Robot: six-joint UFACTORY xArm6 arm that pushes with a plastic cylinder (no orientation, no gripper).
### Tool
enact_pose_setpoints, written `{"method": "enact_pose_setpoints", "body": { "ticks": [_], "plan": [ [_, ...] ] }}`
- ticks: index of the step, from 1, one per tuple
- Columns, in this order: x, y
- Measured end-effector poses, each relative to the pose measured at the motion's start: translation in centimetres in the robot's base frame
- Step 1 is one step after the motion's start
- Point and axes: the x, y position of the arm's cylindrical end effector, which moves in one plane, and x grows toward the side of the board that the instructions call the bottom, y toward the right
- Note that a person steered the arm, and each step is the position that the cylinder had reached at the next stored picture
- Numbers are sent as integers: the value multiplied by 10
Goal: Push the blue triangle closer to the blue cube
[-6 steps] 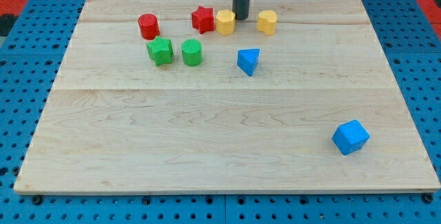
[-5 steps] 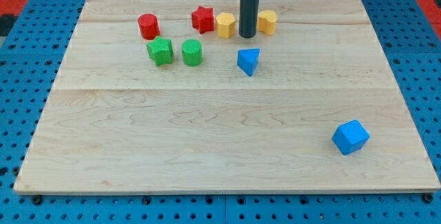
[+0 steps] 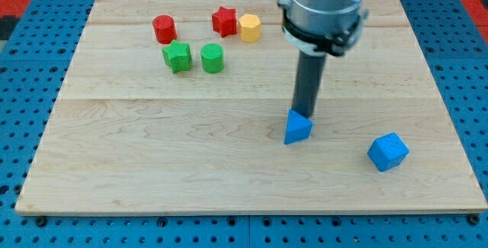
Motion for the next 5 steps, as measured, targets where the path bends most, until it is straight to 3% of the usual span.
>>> {"method": "enact_pose_setpoints", "body": {
  "ticks": [1, 2, 3, 4, 5],
  "plan": [
    [-19, -50],
    [33, -40],
    [56, -20],
    [67, 21],
    [68, 20]
  ]
}}
